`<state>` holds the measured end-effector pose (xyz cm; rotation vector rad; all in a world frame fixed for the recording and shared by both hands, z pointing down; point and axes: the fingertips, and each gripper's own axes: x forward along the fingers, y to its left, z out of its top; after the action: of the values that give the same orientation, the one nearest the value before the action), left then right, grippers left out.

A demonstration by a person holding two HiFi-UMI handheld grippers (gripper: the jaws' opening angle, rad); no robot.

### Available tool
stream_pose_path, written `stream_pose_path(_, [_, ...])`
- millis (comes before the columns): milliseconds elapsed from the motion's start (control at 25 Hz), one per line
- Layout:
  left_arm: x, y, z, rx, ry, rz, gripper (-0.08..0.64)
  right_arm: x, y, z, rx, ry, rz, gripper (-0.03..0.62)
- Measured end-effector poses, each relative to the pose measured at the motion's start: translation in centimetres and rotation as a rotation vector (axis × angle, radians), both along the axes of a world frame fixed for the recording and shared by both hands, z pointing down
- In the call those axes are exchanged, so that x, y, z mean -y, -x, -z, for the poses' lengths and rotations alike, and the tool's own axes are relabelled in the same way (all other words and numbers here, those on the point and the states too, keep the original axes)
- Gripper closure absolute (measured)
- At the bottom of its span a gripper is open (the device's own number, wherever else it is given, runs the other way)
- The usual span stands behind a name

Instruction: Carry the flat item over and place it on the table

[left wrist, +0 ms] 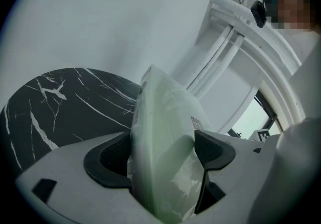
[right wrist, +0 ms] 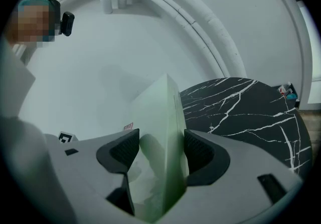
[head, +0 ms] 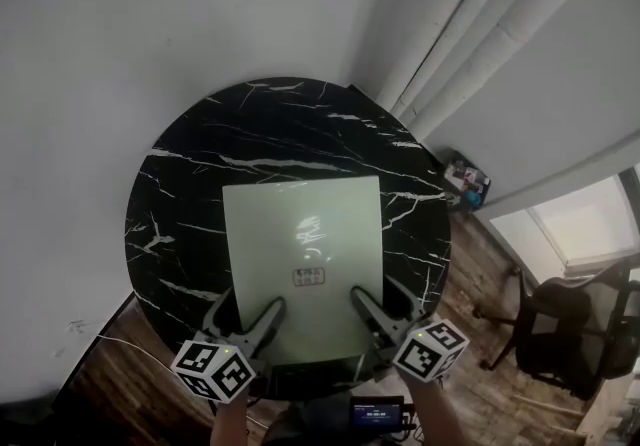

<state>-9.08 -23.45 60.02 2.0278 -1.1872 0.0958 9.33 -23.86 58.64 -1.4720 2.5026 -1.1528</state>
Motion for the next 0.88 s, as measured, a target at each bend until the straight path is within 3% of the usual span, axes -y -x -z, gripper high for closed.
stream_pose_path(880, [2.1,-0.4,-5.8,0.019,0.106,0.017,0.166,2.4,-0.5,-6.0,-0.003,0.102,0.012,0.356])
